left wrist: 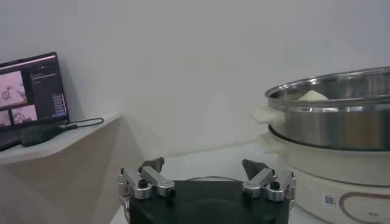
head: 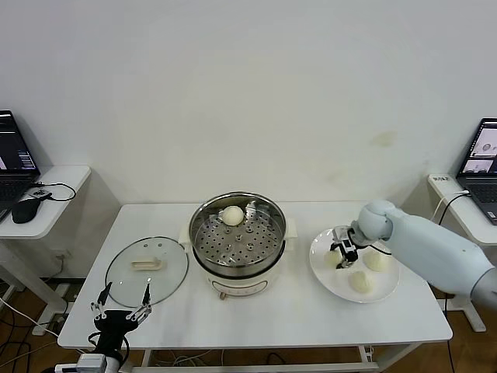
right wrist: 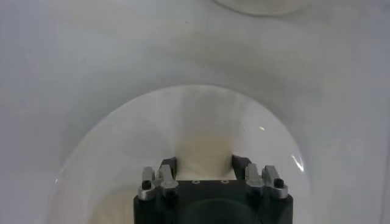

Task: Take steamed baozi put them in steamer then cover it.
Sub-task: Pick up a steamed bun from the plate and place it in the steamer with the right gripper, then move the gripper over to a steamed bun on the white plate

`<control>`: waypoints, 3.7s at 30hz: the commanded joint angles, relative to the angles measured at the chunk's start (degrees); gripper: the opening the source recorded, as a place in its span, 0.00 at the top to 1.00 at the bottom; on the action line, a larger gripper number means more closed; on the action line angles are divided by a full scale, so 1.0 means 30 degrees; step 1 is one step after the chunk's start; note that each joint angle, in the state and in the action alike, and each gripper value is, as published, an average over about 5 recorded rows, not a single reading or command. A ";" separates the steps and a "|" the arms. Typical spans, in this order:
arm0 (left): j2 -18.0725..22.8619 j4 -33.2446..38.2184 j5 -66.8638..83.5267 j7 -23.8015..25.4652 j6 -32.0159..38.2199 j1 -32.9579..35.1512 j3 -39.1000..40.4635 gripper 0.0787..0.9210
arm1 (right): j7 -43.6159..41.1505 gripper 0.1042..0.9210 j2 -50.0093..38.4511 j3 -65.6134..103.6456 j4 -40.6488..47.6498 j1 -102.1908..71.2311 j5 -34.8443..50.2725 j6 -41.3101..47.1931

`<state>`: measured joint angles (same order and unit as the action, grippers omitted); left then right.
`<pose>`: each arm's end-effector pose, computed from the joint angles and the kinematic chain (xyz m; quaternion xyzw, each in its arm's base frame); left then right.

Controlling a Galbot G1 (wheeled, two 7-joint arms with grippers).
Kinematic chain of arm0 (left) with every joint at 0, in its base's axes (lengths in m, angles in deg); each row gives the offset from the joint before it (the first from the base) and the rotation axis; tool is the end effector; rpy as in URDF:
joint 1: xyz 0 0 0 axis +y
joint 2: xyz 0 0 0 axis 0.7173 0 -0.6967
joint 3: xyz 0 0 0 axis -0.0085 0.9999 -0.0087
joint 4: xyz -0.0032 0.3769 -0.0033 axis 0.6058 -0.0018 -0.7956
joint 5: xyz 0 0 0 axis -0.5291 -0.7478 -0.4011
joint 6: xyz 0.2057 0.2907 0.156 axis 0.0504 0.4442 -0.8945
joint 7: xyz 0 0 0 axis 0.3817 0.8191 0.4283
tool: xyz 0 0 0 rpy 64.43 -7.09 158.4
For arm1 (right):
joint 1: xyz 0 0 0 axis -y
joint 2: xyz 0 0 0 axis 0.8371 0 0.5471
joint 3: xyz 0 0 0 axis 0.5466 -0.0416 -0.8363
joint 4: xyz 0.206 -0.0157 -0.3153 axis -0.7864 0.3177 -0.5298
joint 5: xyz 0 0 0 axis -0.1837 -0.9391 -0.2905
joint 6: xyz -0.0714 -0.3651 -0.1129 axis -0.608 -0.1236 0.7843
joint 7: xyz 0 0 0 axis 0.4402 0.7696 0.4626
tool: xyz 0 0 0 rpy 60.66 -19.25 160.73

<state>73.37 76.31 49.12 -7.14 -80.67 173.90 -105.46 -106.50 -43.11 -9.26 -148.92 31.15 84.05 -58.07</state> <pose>0.1620 0.0961 -0.3427 0.0363 -0.9916 -0.1030 0.0694 0.5808 -0.1148 -0.2143 0.4951 -0.5508 0.5737 0.3498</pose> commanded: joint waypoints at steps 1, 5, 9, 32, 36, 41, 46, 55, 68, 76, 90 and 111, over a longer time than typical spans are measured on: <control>-0.0045 0.0101 0.0024 0.0016 -0.0019 -0.0061 0.0117 0.12 | -0.0083 0.40 -0.1325 -0.1685 -0.2677 0.4678 0.2719 0.1162; -0.0108 0.0126 0.0064 0.0022 -0.0015 -0.0135 0.0199 0.12 | -0.0036 0.40 -0.1173 -0.3486 -0.3791 0.8130 0.4498 0.1852; -0.0188 0.0160 0.0157 0.0028 -0.0011 -0.0186 0.0218 0.12 | 0.0132 0.40 -0.0015 -0.4925 -0.4204 1.1152 0.6288 0.2410; -0.0189 -0.0151 0.0549 -0.0009 0.0162 -0.0189 -0.0495 0.12 | 0.4219 0.39 1.0882 -0.5964 -0.0584 0.8142 1.2041 0.7340; -0.0091 -0.0136 0.0540 -0.0016 0.0174 -0.0233 -0.0444 0.12 | 0.4476 0.39 1.1663 -0.6046 0.0258 0.7320 1.1518 0.7642; -0.0020 -0.0124 0.0528 -0.0020 0.0175 -0.0289 -0.0371 0.12 | 0.4668 0.39 1.2552 -0.5870 0.1563 0.6426 1.1072 0.7772; -0.0068 -0.0203 0.0540 -0.0031 0.0194 -0.0286 -0.0438 0.12 | 0.4600 0.39 1.3208 -0.5618 0.2812 0.5779 1.0472 0.7724; -0.0102 -0.0277 0.0559 -0.0023 0.0203 -0.0396 -0.0421 0.12 | 0.4417 0.38 1.3813 -0.5123 0.4408 0.5033 0.9220 0.7665; -0.0063 -0.0192 0.0581 -0.0023 0.0204 -0.0362 -0.0484 0.12 | 0.1638 0.14 1.1029 -0.4998 0.1386 0.7187 0.8610 0.7136; -0.0162 -0.0112 0.0551 0.0011 0.0138 -0.0476 -0.0321 0.12 | -0.0934 0.12 0.5793 -0.5856 -0.2811 1.0552 0.7821 0.5130; -0.0449 -0.0208 0.0345 0.0059 0.0063 -0.0650 0.0124 0.12 | -0.2682 0.12 -0.3768 -0.6050 -0.7977 1.0054 0.4090 0.2475; -0.0241 -0.0644 -0.0388 0.0041 0.0042 -0.0439 0.0343 0.12 | -0.2074 0.12 -0.6312 0.0986 -0.5383 -0.2059 -0.1736 0.0251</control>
<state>72.56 74.46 48.27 -7.01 -80.53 172.44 -104.33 -112.63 -58.20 -14.96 -167.66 39.70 84.79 -54.87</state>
